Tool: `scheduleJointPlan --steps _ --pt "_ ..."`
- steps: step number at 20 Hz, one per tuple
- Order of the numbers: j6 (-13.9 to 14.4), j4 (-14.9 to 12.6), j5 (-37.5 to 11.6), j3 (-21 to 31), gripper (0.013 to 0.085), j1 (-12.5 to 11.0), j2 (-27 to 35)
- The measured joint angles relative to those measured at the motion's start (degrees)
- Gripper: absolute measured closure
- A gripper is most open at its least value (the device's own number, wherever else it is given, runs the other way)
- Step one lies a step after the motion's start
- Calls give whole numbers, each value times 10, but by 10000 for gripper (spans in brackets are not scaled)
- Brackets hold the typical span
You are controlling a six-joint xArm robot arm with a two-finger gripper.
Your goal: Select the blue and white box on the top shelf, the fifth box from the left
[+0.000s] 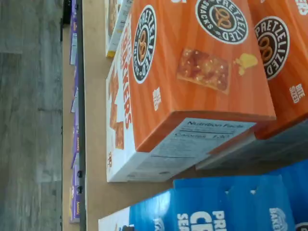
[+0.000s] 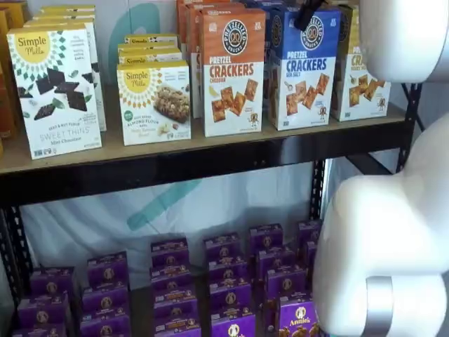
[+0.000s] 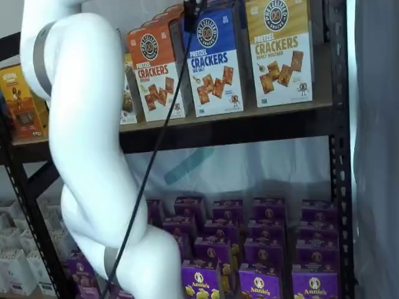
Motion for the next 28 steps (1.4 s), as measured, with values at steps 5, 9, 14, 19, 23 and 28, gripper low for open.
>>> scheduleJointPlan --steps 5,9,14,19,23,28 --pt "-3 -18 7 -12 130 4 12" --pt "-3 -38 30 -32 130 9 28" --pt "-1 -71 41 -44 130 23 39" --pt "3 -116 32 -48 130 44 44" --pt "10 -148 54 -73 130 60 61" --pt "16 -172 82 -97 130 72 80"
